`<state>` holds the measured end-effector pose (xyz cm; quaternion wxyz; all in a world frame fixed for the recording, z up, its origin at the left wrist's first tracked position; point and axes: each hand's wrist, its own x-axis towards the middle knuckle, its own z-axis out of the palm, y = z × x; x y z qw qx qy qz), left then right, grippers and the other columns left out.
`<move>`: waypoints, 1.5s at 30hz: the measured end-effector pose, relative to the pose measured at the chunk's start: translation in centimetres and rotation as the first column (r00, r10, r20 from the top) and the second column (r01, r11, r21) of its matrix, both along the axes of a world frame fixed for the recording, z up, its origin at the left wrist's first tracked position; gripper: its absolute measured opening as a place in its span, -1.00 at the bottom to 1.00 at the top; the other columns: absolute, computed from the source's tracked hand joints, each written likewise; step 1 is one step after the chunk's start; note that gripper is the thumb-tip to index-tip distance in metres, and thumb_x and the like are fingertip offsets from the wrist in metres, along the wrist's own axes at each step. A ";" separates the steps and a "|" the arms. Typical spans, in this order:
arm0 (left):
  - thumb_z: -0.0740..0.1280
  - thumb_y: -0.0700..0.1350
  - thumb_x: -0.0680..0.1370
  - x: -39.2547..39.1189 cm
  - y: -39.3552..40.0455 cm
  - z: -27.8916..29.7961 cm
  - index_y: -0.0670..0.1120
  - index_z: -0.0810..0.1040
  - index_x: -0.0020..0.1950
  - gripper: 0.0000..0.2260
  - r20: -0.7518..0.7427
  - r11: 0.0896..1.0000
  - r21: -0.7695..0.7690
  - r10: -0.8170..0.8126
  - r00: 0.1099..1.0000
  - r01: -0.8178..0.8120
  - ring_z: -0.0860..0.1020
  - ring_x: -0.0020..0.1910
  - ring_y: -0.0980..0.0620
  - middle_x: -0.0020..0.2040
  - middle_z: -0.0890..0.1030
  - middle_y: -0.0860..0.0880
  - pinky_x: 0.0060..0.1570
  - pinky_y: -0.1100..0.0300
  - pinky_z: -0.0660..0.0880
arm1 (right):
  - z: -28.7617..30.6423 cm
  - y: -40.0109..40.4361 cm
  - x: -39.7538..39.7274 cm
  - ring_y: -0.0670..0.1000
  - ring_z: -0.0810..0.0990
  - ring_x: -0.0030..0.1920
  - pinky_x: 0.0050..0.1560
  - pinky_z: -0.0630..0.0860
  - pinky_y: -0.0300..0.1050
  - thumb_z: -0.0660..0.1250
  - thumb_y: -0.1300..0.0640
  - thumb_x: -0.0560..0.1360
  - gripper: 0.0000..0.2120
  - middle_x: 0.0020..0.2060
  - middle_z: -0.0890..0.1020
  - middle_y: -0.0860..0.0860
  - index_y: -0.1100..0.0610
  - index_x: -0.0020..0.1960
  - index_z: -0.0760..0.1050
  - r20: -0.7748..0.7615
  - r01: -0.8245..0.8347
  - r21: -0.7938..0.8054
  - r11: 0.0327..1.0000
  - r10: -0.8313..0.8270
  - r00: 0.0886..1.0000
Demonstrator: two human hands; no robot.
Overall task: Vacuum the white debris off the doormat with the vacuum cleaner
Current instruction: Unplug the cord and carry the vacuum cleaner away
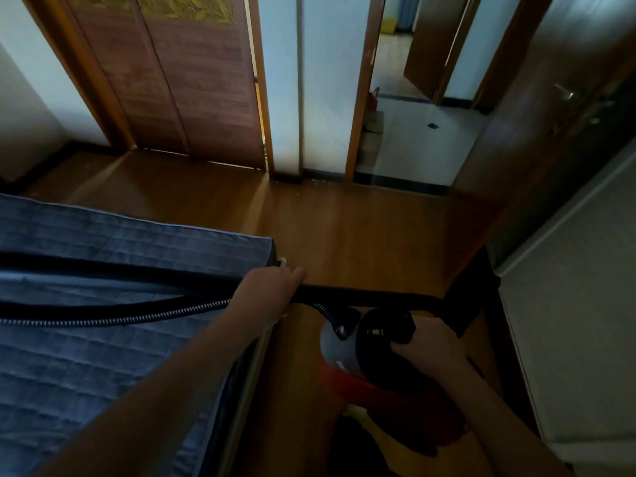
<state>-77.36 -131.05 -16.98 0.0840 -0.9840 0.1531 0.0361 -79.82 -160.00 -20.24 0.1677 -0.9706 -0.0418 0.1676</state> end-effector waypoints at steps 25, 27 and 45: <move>0.29 -0.11 0.58 40.0 8.5 -1.3 0.04 0.53 0.16 -0.82 -0.117 0.968 0.055 0.249 0.961 -0.244 0.60 -0.05 -0.02 -0.01 0.60 0.04 -0.16 0.10 0.47 | -2.9 10.4 46.8 -0.07 0.56 -0.20 -0.17 0.53 -0.16 0.33 -0.11 0.46 -0.83 -0.25 0.56 -0.12 -0.06 -0.17 0.40 -0.098 -0.326 -0.032 0.945 0.321 0.942; 0.28 -0.13 0.58 42.9 10.4 -1.3 0.03 0.54 0.18 -0.80 -0.108 0.965 0.055 0.259 0.960 -0.255 0.61 -0.02 -0.04 0.00 0.60 0.02 -0.11 0.09 0.47 | -2.9 12.5 50.0 -0.05 0.57 -0.21 -0.14 0.55 -0.13 0.34 -0.10 0.46 -0.81 -0.28 0.55 -0.12 -0.08 -0.22 0.37 -0.100 -0.329 -0.033 0.944 0.324 0.941; 0.31 -0.17 0.58 68.2 25.0 0.7 0.01 0.46 0.22 -0.77 0.021 0.905 0.065 0.421 0.907 -0.421 0.57 0.02 0.05 0.06 0.56 0.04 0.00 0.17 0.42 | -2.1 28.4 80.5 -0.12 0.44 -0.31 -0.26 0.33 -0.25 0.42 -0.04 0.41 -0.73 -0.43 0.42 -0.16 -0.06 -0.34 0.36 0.156 -0.488 0.013 0.873 0.480 0.863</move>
